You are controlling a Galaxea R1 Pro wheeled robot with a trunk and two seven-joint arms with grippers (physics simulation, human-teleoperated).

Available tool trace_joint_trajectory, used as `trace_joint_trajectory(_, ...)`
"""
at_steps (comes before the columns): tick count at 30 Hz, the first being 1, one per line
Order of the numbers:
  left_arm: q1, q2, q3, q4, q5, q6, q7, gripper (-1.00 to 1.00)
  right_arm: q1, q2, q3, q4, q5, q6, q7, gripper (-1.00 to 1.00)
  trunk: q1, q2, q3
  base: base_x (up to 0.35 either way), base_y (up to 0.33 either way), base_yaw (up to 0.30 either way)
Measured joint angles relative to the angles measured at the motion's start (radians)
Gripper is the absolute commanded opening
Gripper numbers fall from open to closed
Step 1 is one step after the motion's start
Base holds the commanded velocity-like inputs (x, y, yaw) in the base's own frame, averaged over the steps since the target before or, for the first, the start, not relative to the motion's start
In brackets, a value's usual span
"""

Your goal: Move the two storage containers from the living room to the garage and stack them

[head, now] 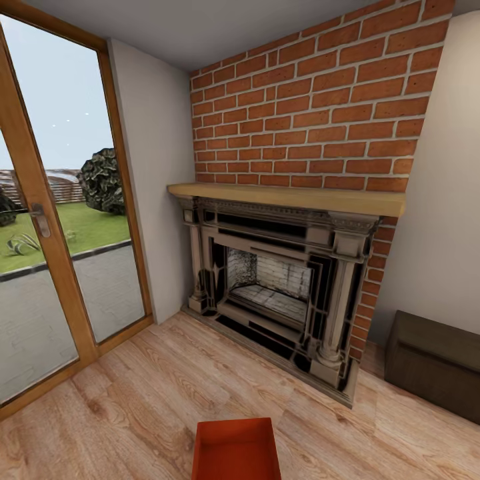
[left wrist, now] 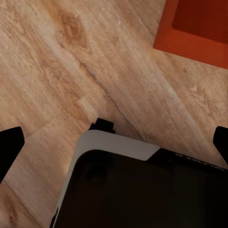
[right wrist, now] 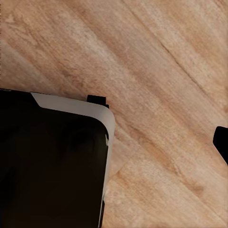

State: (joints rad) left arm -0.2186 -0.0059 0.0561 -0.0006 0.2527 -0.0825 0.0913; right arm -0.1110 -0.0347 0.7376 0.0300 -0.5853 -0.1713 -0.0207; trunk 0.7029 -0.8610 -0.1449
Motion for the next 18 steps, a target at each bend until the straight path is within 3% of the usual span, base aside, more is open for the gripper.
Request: trace_joint_trajectory(18, 0.000, 0.000, 0.000, 0.000, 0.001, 0.000, 0.000, 1.00, 0.000, 0.001, 0.000, 0.000, 0.000, 0.000, 0.000, 1.00, 0.000, 0.000, 0.000, 0.000, 0.000, 0.026)
